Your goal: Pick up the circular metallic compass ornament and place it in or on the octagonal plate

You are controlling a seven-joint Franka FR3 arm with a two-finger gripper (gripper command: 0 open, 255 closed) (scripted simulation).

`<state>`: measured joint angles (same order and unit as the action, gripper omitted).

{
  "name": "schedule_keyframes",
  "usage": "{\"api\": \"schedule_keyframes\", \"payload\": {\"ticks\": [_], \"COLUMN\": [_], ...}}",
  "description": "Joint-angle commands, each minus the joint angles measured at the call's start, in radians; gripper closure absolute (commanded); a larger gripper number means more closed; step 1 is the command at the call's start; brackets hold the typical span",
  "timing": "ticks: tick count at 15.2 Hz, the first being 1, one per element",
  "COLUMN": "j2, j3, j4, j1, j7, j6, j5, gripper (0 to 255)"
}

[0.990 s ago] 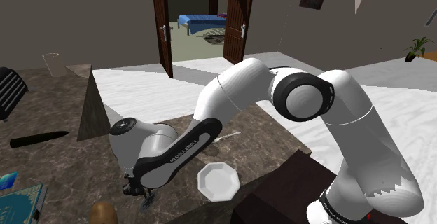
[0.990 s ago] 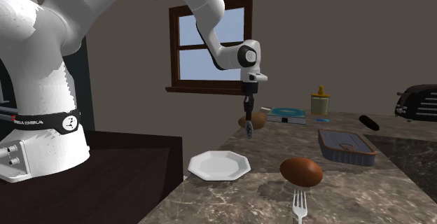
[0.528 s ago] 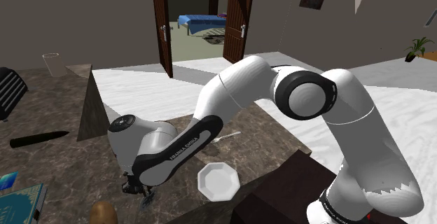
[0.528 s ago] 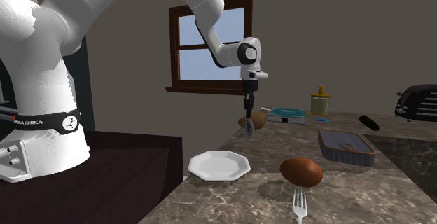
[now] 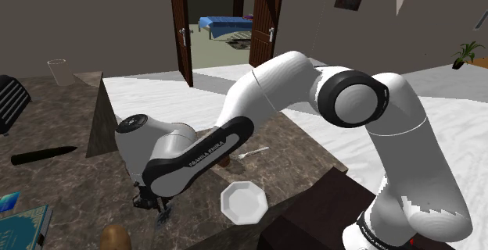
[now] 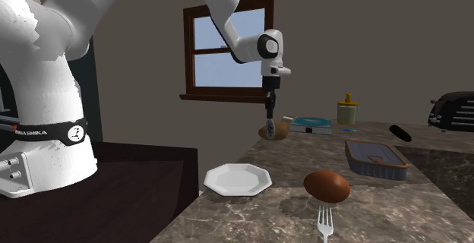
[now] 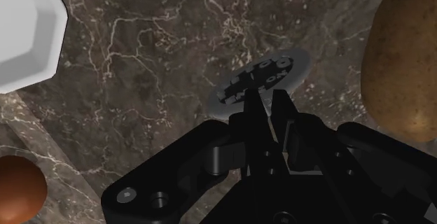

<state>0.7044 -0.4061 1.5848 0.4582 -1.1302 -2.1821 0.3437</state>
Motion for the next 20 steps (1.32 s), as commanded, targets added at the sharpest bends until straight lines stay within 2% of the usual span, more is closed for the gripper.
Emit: {"api": "schedule_keyframes", "payload": {"ticks": [1, 6, 12, 20], "j2": [-0.017, -0.048, -0.267, -0.543], "j3": [-0.005, -0.015, -0.045, -0.064], "j4": [0.0, -0.007, 0.303, 0.628], "j1": [-0.004, -0.011, -0.143, -0.296], "j7": [0.005, 0.013, 0.085, 0.265], "j6": [0.017, 0.054, -0.052, -0.137], "j5": [-0.007, -0.021, -0.078, -0.209], "gripper": [255, 255, 255, 255]}}
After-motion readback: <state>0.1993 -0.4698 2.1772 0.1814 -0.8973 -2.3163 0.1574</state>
